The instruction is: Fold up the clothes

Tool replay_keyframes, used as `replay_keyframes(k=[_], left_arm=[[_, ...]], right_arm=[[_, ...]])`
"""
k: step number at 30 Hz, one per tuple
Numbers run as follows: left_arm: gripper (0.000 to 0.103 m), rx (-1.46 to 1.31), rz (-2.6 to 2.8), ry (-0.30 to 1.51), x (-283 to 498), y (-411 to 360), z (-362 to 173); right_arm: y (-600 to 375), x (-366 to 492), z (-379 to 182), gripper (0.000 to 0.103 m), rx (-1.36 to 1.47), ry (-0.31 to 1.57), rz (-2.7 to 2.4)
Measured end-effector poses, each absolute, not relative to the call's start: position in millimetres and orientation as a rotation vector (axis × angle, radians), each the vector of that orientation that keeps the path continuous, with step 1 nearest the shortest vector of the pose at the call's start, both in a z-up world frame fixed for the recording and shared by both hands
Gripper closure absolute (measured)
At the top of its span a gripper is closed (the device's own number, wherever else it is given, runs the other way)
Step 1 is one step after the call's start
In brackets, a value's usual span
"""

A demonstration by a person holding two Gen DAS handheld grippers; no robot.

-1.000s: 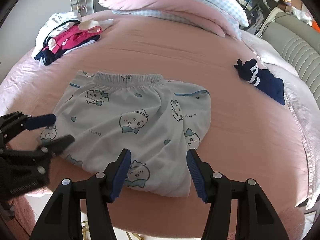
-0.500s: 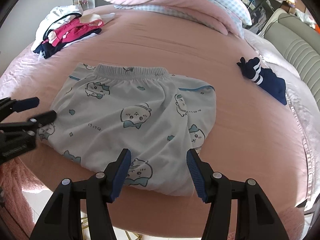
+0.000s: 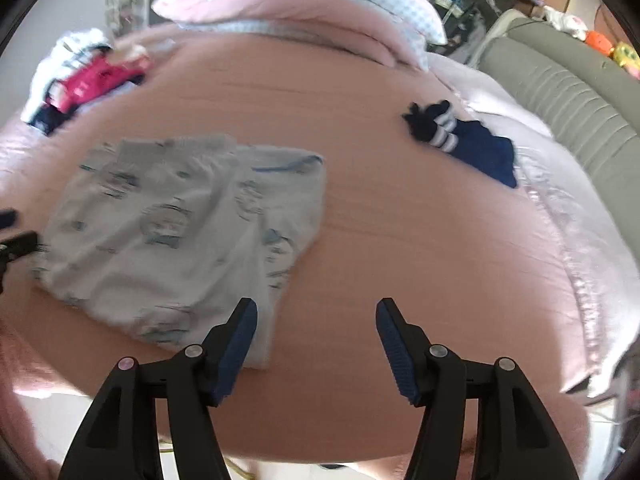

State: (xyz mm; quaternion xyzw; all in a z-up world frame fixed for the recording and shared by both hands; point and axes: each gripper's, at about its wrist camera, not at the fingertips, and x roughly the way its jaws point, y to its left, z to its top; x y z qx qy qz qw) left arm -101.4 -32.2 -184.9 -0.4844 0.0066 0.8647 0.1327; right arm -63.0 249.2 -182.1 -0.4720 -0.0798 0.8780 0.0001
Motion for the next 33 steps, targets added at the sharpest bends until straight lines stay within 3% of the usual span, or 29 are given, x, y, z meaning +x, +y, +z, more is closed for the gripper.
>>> replay_keyframes(k=[2,4,6,10,15,18,19,22,23,25,33], left_arm=[[0.041,-1.422,2.453,0.119,-96.8,-15.3,-194.7],[0.041,-1.479,2.427,0.229,-97.7,-8.3,-209.9],[0.040,-1.495,2.421,0.203,-98.9,-16.2,-214.8],[0.040,-1.508,2.447,0.220,-102.4,-29.1,-215.6],[0.048,-1.502,2.478,0.275,-103.3,-34.0,-208.4],[0.068,-1.547,2.609,0.268,-96.0,-53.5,-196.8],[0.070,-1.535,2.611,0.137,-96.4,-65.2,-191.2],[0.068,-1.449,2.543,-0.257,-96.6,-91.5,-174.8],[0.067,-1.431,2.508,-0.312,-95.6,-91.0,-172.7],[0.067,-1.481,2.486,-0.274,-91.2,-82.8,-176.3],[0.068,-1.542,2.424,-0.173,-75.6,-55.4,-198.3]], right_arm=[[241.9,-63.3,-187.6,0.043,-1.556,-0.210,2.808],[228.8,-63.7,-198.6,0.043,-1.608,-0.293,2.801],[224.4,-63.2,-207.4,0.043,-1.612,-0.370,2.790],[244.0,-63.2,-207.8,0.043,-1.601,-0.281,2.796],[243.9,-54.3,-206.6,0.043,-1.507,-0.421,2.767],[257.6,-54.7,-210.8,0.047,-1.354,-0.639,2.559],[274.2,-57.2,-211.6,0.047,-1.366,-0.584,2.528],[315.2,-56.2,-198.9,0.047,-1.487,-0.023,2.670],[321.1,-53.9,-194.6,0.047,-1.514,0.158,2.733],[311.7,-48.8,-192.8,0.047,-1.582,0.322,2.839],[230.9,-21.0,-206.9,0.047,-1.674,-0.047,2.914]])
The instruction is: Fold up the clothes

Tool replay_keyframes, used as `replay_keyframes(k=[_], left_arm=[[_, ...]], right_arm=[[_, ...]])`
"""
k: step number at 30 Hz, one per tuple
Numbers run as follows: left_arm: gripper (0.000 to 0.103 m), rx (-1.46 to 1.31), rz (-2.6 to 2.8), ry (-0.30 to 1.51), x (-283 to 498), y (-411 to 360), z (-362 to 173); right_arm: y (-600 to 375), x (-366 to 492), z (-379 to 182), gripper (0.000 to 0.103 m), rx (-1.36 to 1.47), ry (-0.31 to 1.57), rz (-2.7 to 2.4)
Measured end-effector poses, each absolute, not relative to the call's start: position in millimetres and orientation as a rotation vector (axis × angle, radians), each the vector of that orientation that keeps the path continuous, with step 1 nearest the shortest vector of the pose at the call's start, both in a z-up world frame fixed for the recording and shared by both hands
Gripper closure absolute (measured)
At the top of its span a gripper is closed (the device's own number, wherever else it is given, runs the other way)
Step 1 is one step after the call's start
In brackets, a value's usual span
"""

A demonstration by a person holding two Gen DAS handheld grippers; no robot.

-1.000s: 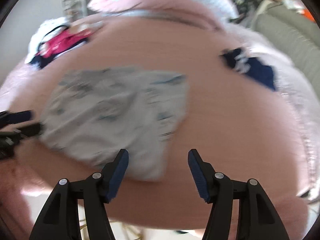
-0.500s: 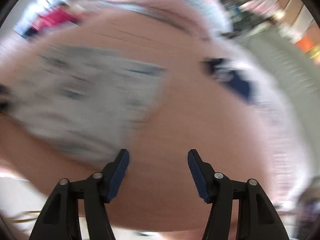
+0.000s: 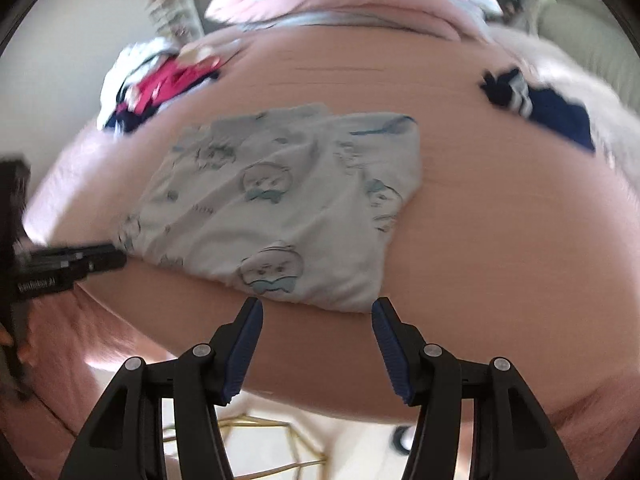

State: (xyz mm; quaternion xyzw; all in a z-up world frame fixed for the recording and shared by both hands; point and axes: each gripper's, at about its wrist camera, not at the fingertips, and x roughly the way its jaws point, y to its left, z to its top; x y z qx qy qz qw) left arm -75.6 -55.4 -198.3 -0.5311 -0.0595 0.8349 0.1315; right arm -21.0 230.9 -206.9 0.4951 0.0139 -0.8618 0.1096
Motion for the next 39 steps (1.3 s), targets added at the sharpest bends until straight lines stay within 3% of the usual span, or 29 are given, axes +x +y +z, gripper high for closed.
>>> replay_keyframes(k=[3,4,5,9,16,19,21,22,23,25,28,30,32,33,36,39], left_arm=[[0.074,-1.506,2.420,-0.168,-81.6,-49.3,-200.2],[0.088,-1.492,2.414,-0.143,-83.3,-45.7,-199.8],[0.094,-1.472,2.409,-0.117,-83.0,-41.2,-197.3],[0.097,-1.402,2.427,0.106,-71.1,-22.6,-181.2],[0.098,-1.456,2.390,0.283,-91.7,-33.6,-177.8],[0.103,-1.558,2.428,0.308,-92.9,-47.5,-183.5],[0.103,-1.639,2.471,0.272,-94.8,-65.3,-187.4],[0.103,-1.630,2.469,0.162,-93.5,-73.7,-183.9],[0.103,-1.581,2.466,0.052,-92.9,-79.0,-175.8],[0.102,-1.470,2.456,-0.004,-92.2,-72.7,-162.3],[0.097,-1.344,2.395,0.023,-100.5,-39.7,-156.6],[0.090,-1.350,2.342,0.035,-111.8,-21.2,-167.2],[0.074,-1.380,2.290,0.050,-124.9,-4.8,-182.2],[0.071,-1.395,2.264,0.058,-131.4,3.4,-189.6],[0.071,-1.390,2.273,0.114,-138.2,4.0,-195.7],[0.071,-1.464,2.452,0.167,-142.7,-27.2,-186.4]], right_arm=[[225.9,-25.4,-213.9,0.047,1.491,0.037,-2.553],[229.3,-27.9,-216.3,0.047,1.504,0.020,-2.563],[234.4,-30.9,-217.5,0.047,1.506,0.003,-2.566],[247.5,-36.2,-220.9,0.047,1.487,0.028,-2.592],[258.8,-42.4,-218.9,0.047,1.470,0.067,-2.645],[263.7,-40.5,-219.4,0.047,1.487,0.085,-2.663],[265.6,-39.6,-219.7,0.047,1.503,0.122,-2.686],[266.4,-39.2,-218.8,0.047,1.517,0.117,-2.684],[267.7,-37.2,-215.4,0.047,1.524,0.101,-2.677],[266.2,-35.1,-203.4,0.047,1.477,0.054,-2.659],[259.2,-34.6,-182.0,0.046,1.365,-0.011,-2.626],[243.3,-48.3,-181.0,0.046,1.347,0.074,-2.615],[229.3,-63.6,-187.2,0.046,1.358,0.135,-2.574],[222.6,-72.7,-195.5,0.046,1.389,0.151,-2.534],[218.3,-86.5,-216.9,0.046,1.479,0.248,-2.507],[236.9,-80.7,-218.4,0.046,1.500,0.219,-2.532]])
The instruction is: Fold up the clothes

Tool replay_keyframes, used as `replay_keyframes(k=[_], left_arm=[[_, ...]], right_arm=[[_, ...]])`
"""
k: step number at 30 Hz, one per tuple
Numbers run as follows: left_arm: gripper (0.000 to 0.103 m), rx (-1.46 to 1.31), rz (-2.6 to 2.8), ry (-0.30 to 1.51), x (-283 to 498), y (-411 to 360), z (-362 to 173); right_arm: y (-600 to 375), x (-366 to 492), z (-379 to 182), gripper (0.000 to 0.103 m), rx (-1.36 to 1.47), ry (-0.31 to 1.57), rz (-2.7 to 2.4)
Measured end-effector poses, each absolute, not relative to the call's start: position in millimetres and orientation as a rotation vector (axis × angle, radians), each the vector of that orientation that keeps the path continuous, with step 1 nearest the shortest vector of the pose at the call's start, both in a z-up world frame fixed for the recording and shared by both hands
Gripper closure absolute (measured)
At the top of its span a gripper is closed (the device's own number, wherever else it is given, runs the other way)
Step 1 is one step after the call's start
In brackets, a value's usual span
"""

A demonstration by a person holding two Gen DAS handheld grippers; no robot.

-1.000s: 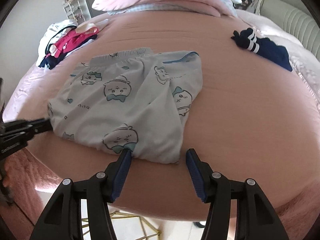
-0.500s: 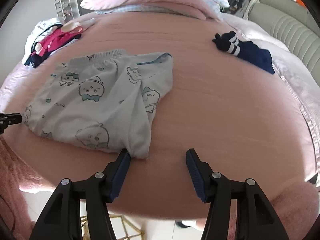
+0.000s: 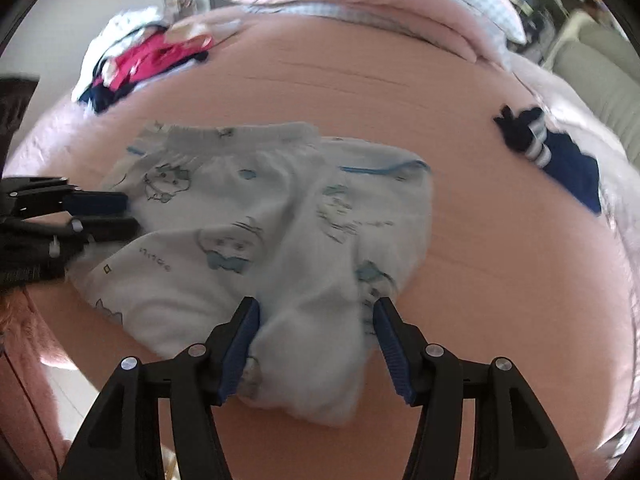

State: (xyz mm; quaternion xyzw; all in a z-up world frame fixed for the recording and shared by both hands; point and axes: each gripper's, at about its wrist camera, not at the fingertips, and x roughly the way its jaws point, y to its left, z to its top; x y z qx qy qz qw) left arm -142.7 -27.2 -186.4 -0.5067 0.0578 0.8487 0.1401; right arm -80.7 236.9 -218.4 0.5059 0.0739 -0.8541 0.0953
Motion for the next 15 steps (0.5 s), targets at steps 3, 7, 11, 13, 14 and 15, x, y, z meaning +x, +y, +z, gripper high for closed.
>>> replay_keyframes(k=[3,7,11,13,14,15], left_arm=[[0.071,-1.440,2.483,0.060,-152.8,-49.4,-172.4],[0.071,-1.293,2.325,0.029,-158.5,-15.7,-161.1],[0.069,-1.328,2.253,0.287,-157.5,33.9,-192.2],[0.068,-1.330,2.330,0.305,-159.9,30.1,-194.5],[0.069,-1.338,2.384,0.298,-161.9,25.6,-193.0],[0.069,-1.353,2.470,0.307,-165.0,18.0,-189.5]], right_arm=[[253.3,-87.4,-211.1,0.046,1.552,0.184,-2.504],[229.5,-112.0,-186.0,0.045,1.433,0.278,-2.469],[194.0,-126.2,-196.0,0.044,1.347,0.313,-2.396],[194.9,-127.5,-217.5,0.044,1.420,0.299,-2.398],[199.7,-125.2,-218.6,0.044,1.425,0.279,-2.406],[204.5,-122.9,-219.8,0.044,1.431,0.258,-2.413]])
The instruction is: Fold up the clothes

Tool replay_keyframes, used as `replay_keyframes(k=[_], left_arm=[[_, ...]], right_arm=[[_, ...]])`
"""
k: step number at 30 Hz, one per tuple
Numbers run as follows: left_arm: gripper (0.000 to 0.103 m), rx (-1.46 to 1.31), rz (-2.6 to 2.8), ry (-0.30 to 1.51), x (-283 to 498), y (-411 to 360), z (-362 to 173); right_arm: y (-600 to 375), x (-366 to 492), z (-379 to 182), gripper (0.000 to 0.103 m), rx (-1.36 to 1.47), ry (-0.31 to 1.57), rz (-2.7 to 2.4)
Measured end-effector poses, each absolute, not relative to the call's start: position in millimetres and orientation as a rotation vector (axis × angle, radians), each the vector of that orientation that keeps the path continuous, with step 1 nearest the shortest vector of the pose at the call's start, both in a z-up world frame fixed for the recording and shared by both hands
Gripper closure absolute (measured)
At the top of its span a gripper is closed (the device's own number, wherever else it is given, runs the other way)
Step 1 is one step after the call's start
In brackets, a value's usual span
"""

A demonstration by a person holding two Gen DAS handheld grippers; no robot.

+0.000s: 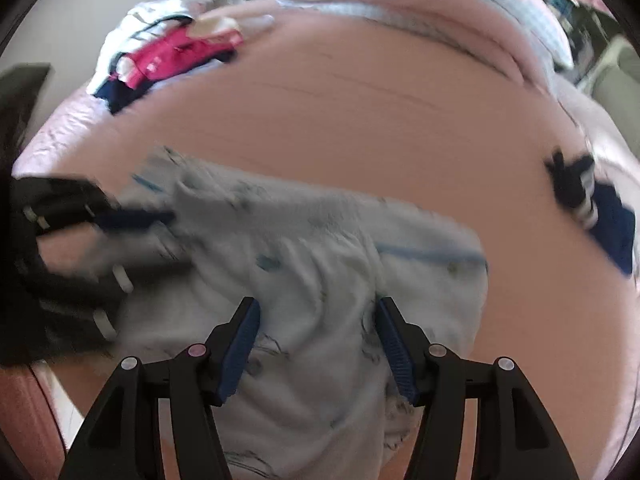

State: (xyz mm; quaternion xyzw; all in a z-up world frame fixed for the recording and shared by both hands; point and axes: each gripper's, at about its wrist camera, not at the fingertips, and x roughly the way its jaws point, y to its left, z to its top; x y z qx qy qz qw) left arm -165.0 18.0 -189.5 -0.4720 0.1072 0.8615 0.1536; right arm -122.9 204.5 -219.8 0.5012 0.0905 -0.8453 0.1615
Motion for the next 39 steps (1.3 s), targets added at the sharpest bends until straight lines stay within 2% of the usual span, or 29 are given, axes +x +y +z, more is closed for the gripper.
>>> replay_keyframes(k=[2,6,9,13,15,21,25,27,30,32,36,39], left_arm=[[0.069,-1.376,2.629,0.311,-170.5,2.8,-182.5],[0.069,-1.328,2.532,0.036,-167.1,-9.2,-170.5],[0.069,-1.288,2.327,0.037,-154.7,26.9,-169.6],[0.069,-1.389,2.264,0.272,-158.9,73.2,-192.5],[0.069,-1.377,2.305,0.288,-173.3,79.0,-191.5],[0.069,-1.426,2.472,-0.017,-203.3,56.5,-176.0],[0.069,-1.291,2.513,0.105,-168.9,55.2,-156.7],[0.069,-1.301,2.447,0.166,-154.9,61.0,-164.3],[0.069,-1.345,2.347,0.278,-141.5,67.3,-182.7],[0.066,-1.383,2.359,0.421,-142.6,67.8,-196.8],[0.066,-1.460,2.567,0.325,-151.1,35.8,-185.9],[0.068,-1.404,2.554,0.165,-147.1,26.5,-176.5]], right_arm=[[217.1,-120.8,-213.6,0.044,1.418,0.213,-2.457],[241.7,-121.4,-201.5,0.043,1.399,0.082,-2.526],[243.5,-129.7,-207.7,0.043,1.446,0.047,-2.477],[220.8,-127.9,-221.6,0.043,1.455,0.145,-2.351],[211.9,-129.3,-230.3,0.043,1.459,0.206,-2.356],[232.5,-130.6,-211.8,0.043,1.437,0.087,-2.423],[248.7,-121.6,-208.0,0.043,1.462,0.122,-2.404],[247.9,-117.2,-211.6,0.043,1.472,0.134,-2.347],[227.2,-105.7,-218.9,0.043,1.452,0.293,-2.319],[220.8,-102.4,-226.0,0.043,1.474,0.384,-2.331],[255.6,-103.5,-218.0,0.043,1.536,0.262,-2.429],[273.5,-103.9,-206.2,0.043,1.518,0.185,-2.520]])
